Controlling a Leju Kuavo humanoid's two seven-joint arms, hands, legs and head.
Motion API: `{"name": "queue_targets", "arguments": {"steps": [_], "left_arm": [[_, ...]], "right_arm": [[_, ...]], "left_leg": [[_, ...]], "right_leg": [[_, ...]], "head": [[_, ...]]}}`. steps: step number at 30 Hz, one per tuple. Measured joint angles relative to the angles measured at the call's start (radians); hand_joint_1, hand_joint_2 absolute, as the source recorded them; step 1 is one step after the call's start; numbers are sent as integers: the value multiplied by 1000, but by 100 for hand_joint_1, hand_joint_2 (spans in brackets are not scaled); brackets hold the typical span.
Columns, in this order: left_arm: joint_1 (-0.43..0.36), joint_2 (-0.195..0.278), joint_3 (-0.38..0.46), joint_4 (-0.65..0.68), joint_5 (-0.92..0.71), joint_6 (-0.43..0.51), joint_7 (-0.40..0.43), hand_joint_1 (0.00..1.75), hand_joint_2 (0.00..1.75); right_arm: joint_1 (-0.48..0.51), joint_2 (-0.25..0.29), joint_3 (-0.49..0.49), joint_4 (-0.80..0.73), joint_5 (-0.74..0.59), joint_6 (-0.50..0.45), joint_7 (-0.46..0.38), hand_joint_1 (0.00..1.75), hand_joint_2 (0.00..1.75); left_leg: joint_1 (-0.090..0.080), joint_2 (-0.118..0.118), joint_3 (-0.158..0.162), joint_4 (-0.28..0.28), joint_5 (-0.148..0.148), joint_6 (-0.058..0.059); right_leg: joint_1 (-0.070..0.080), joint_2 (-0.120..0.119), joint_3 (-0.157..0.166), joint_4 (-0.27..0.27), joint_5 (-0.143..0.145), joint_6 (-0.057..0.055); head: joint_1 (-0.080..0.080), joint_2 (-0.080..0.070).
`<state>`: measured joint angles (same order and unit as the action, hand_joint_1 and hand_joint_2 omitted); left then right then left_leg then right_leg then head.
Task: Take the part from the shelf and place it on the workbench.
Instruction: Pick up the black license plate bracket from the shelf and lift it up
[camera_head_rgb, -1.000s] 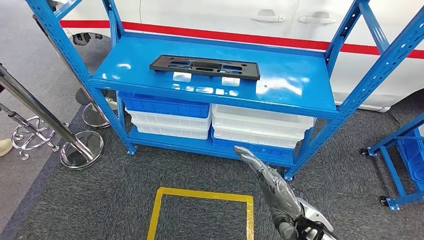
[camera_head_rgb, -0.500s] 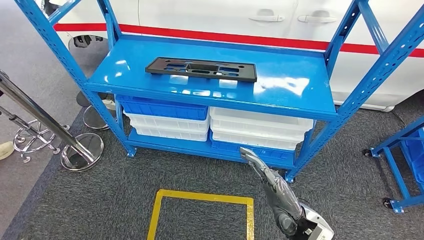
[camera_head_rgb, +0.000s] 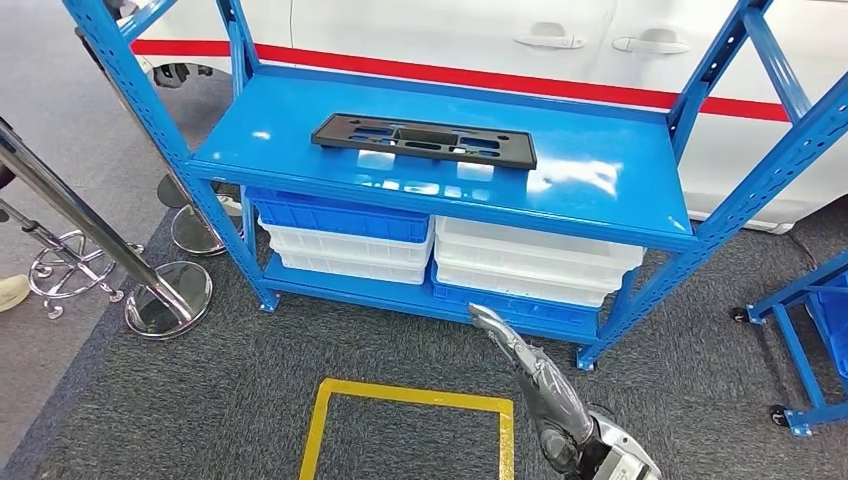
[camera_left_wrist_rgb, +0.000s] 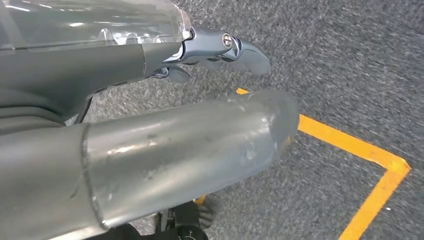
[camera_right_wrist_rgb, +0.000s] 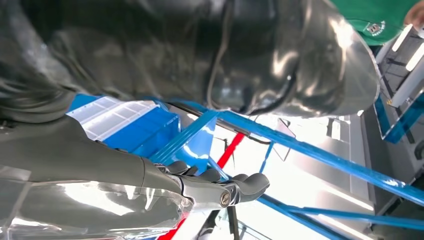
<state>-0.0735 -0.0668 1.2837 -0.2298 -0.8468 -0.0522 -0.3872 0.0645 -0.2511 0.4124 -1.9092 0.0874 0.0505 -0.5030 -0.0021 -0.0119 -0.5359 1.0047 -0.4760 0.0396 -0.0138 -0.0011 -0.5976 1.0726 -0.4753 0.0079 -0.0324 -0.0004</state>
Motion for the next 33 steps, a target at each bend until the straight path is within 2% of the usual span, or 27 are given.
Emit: {"name": "queue_targets", "arguments": {"steps": [1, 2, 4, 6, 7, 9, 10, 11, 12, 13, 14, 15, 16, 18, 21, 23, 25, 26, 27, 28, 30, 31, 32, 33], "left_arm": [[0, 0, 0, 0, -1, 0, 0, 0, 0], [0, 0, 0, 0, -1, 1, -1, 0, 0], [0, 0, 0, 0, -2, 2, -1, 0, 0], [0, 1, 0, 0, -3, 2, -2, 0, 0], [-1, 2, 0, 0, -3, 3, -2, 0, 0], [0, 2, 0, 1, -4, 4, -2, 0, 0], [1, 2, 0, 1, -4, 4, -2, 0, 0], [2, 2, 0, 1, -4, 4, -2, 0, 0], [3, 3, 0, 1, -5, 4, -2, 0, 0], [4, 4, 0, 1, -7, 4, -3, 0, 0], [3, 4, 0, 1, -9, 3, -4, 0, 0], [2, 5, 0, 1, -12, 3, -5, 0, 0], [2, 5, 0, 1, -14, 2, -6, 0, 0], [5, 6, 0, 1, -17, 2, -8, 0, 0], [7, 8, 1, 1, -21, 1, -9, 0, 0], [4, 8, 1, 1, -22, 0, -10, 0, 0], [2, 8, 1, 1, -23, 0, -10, 0, 0], [2, 8, 1, 1, -23, 0, -11, 0, 0], [2, 9, 1, 1, -23, 0, -11, 0, 0], [1, 9, 1, 1, -23, 0, -11, 0, 0], [-1, 8, 1, 1, -23, 0, -11, 0, 0], [-3, 8, 1, 1, -23, 0, -11, 0, 0], [-4, 7, 1, 1, -23, 0, -11, 0, 0], [-4, 7, 1, 1, -23, 0, -11, 0, 0]], "right_arm": [[1, 1, 0, 2, -1, -2, 0, 0, 0], [3, 1, 0, 2, -2, -3, -1, 0, 0], [8, 2, 0, 3, -4, -6, -3, 0, 0], [11, 5, 0, 2, -5, -7, -5, 0, 0], [12, 7, 0, 1, -5, -7, -6, 0, 0], [16, 9, 0, 0, -7, -7, -6, 0, 0], [18, 10, 0, 0, -7, -7, -6, 0, 0], [21, 11, 0, 0, -8, -6, -8, 0, 0], [23, 11, 0, 0, -7, -2, -13, 0, 0], [25, 11, 0, 0, -6, 4, -20, 0, 0], [25, 12, 0, 0, -7, 13, -29, 0, 0], [25, 12, 0, 0, -10, 23, -36, 0, 0], [24, 12, 0, -1, -15, 33, -41, 0, 0], [22, 12, 0, -1, -29, 49, -47, 0, 0], [23, 12, 0, -4, -42, 60, -53, 0, 0], [24, 12, 0, -6, -49, 64, -56, 0, 0], [27, 12, 0, -6, -52, 66, -56, 0, 0], [30, 12, 0, -6, -50, 66, -53, 0, 0], [32, 12, 0, -6, -46, 63, -47, 0, 0], [33, 12, 0, -6, -41, 59, -41, 0, 0], [36, 12, -1, -5, -33, 53, -32, 0, 0], [36, 12, -1, -5, -31, 52, -30, 0, 0], [36, 12, -2, -5, -31, 52, -30, 0, 0], [36, 12, -2, -5, -30, 52, -29, 0, 0]], "left_leg": [[-1, -1, 1, 1, -3, -4], [-1, -1, 0, 2, -5, -9], [-2, -1, 1, 1, -9, -20], [0, 2, -6, 24, -28, -31], [1, 3, -23, 63, -50, -36], [7, 5, -88, 190, -108, -45], [10, 5, -123, 253, -128, -49], [12, 6, -147, 289, -130, -52], [14, 6, -153, 287, -111, -53], [15, 6, -138, 244, -73, -54], [17, 5, -109, 175, -29, -53], [17, -3, -77, 110, 2, -51], [16, -9, -52, 58, 19, -48], [13, -18, -34, 23, 16, -41], [14, 1, -29, 10, 16, -22], [15, 15, -22, 1, 17, -9], [12, 29, -19, 0, 12, 0], [10, 34, -16, 0, 10, 2], [8, 38, -13, 0, 6, 2], [7, 41, -9, 1, 3, 2], [4, 44, 2, 1, -4, -2], [2, 44, 6, 2, -8, -6], [1, 44, 7, 3, -11, -10], [0, 44, 7, 3, -13, -15]], "right_leg": [[3, 0, 17, -38, 10, -5], [6, 1, 24, -54, 8, -9], [6, 3, 25, -60, 7, -14], [1, 2, 33, -70, 7, -22], [-2, 1, 38, -74, 7, -27], [-1, -2, 43, -75, 2, -34], [-1, -3, 44, -74, 0, -36], [-1, -3, 47, -74, -2, -36], [-1, -2, 51, -73, -6, -35], [-2, -2, 57, -73, -10, -32], [-2, 0, 64, -72, -15, -29], [-1, 2, 69, -71, -21, -24], [-1, 6, 72, -69, -25, -19], [-1, 14, 70, -68, -28, -7], [-4, 20, 64, -55, -37, 6], [-5, 14, 24, 24, -80, 12], [-5, 10, -50, 154, -131, 16], [-5, 10, -79, 199, -138, 16], [-5, 8, -93, 211, -127, 16], [-5, 7, -86, 186, -97, 14], [-1, 0, -29, 59, -19, 3], [2, -4, -1, 0, 2, -3], [6, -8, 16, -38, 12, -8], [9, -10, 23, -52, 8, -12]], "head": [[0, 0], [0, 0], [0, 0], [0, 0], [0, 0], [0, 0], [0, 0], [0, 0], [0, 0], [0, 0], [0, 0], [0, 0], [0, 0], [0, 0], [0, 0], [0, 0], [0, 0], [0, 0], [0, 0], [0, 0], [0, 0], [0, 0], [0, 0], [0, 0]]}}
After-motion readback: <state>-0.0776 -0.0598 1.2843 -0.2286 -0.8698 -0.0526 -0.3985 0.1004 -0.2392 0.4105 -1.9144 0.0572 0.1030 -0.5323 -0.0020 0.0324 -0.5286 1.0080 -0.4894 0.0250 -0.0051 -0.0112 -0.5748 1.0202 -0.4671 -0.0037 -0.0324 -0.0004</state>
